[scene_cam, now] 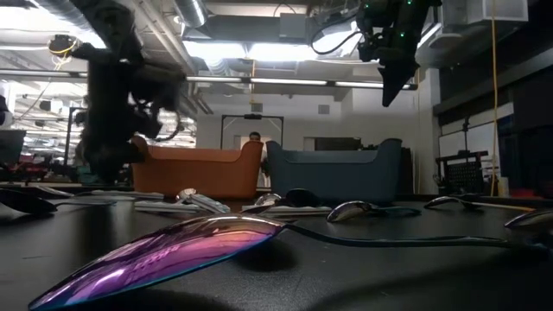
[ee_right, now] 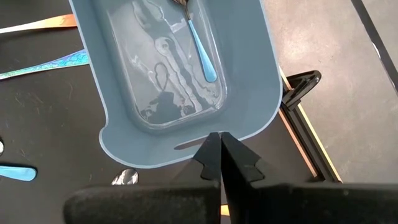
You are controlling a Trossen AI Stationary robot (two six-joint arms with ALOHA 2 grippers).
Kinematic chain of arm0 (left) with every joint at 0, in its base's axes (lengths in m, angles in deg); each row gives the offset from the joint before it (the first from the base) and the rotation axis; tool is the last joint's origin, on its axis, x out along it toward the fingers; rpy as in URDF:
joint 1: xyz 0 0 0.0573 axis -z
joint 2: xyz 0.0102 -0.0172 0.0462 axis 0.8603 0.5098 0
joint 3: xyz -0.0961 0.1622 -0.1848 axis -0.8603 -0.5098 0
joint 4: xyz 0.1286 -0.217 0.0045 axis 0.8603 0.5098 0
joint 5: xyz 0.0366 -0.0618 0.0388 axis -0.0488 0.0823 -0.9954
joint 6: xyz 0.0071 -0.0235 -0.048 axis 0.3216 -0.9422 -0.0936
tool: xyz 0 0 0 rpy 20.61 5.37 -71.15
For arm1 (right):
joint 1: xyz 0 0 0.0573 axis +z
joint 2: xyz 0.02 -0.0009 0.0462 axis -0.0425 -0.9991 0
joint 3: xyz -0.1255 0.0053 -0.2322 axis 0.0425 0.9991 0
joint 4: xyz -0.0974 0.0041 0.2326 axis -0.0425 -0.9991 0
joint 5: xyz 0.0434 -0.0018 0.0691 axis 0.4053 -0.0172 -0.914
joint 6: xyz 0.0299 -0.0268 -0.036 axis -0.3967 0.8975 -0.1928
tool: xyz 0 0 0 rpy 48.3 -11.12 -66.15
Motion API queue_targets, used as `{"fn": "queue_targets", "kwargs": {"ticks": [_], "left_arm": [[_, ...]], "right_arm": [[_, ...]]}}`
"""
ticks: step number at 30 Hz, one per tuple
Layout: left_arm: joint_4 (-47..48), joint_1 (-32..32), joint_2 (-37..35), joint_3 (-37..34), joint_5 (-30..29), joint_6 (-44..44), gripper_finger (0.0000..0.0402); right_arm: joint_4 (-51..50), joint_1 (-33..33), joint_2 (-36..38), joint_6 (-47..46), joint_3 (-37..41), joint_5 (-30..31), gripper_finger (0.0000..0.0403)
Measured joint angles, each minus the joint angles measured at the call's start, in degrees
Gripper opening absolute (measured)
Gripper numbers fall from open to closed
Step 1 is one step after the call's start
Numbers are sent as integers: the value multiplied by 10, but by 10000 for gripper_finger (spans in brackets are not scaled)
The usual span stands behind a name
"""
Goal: Sort silverware by color (type)
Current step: Put the white patterned spoon into the top orange bin
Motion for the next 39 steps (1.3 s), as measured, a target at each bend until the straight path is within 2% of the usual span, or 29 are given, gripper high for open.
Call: {"fn": "queue_targets", "kwargs": {"ticks": [5,10,39], "left_arm": [[-35,19,0,-49,-36,-45,176],[-83,23,0,-73,-59,-45,176],[-123,21,1,-109,-79,-45,176]], "right_arm": [[1,0,0,0,0,0,0],[1,0,0,0,0,0,0],[1,0,0,0,0,0,0]]}}
